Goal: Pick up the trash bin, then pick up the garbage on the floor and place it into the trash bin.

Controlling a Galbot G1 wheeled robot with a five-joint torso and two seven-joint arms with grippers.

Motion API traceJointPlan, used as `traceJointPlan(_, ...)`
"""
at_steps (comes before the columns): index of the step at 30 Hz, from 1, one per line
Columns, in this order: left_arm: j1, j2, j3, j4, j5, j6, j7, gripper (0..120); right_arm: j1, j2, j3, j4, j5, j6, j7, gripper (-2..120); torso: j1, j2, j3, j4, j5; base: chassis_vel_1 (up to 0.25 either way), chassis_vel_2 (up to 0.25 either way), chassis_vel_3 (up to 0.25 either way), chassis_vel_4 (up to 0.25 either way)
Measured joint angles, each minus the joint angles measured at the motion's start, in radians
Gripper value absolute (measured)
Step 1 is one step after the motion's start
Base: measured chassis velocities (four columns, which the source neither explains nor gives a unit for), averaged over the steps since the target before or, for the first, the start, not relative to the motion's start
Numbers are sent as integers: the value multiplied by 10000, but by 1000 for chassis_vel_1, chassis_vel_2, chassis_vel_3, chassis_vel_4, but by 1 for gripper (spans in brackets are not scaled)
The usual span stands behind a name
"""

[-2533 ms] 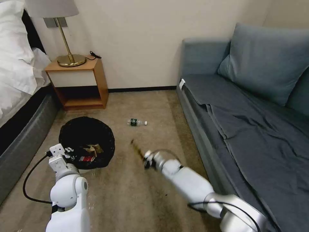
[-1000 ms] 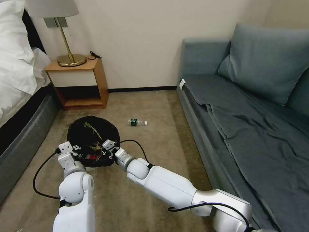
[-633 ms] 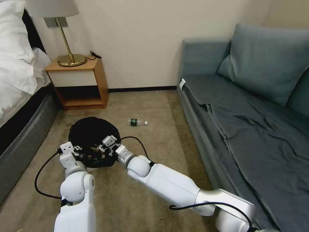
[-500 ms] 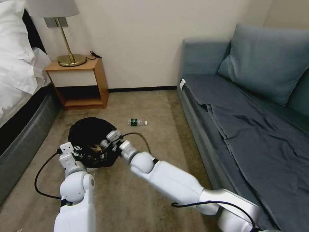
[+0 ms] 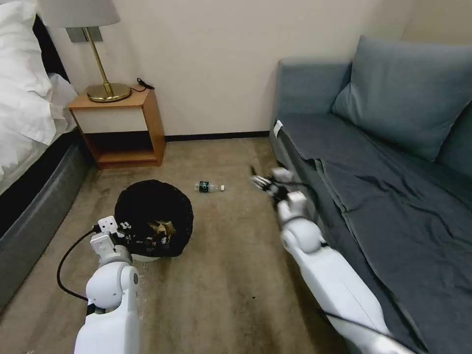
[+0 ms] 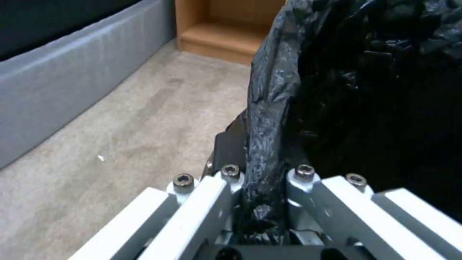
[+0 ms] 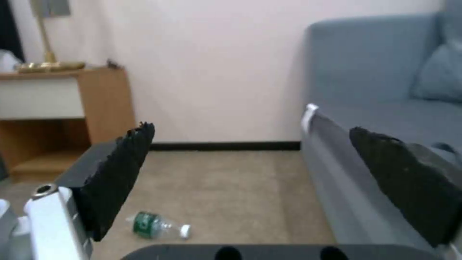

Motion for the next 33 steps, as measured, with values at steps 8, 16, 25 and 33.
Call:
traceJointPlan(8, 32, 1, -69, -120, -4, 23, -38, 4, -871, 313, 758, -364, -711, 1456, -772, 100, 0, 0, 0, 4, -2, 0, 0, 0, 0)
traceJointPlan(16, 136, -90, -211, -151, 0, 9, -139, 4, -853, 427, 728, -753, -828, 1731, -1046, 100, 0, 0, 0, 5, -3, 0, 0, 0, 0)
traceJointPlan(25, 337, -100, -429, -270, -74, -70, -159, 4, -781, 430, 627, -796, -892, 1460, -1331, 100, 0, 0, -1, 6, -4, 0, 0, 0, 0)
traceJointPlan(33, 434, -99, -498, -334, -144, -102, -155, 4, -798, 507, 585, -943, -908, 1493, -1425, 100, -1, 0, -1, 5, -4, -27, 35, 42, -41)
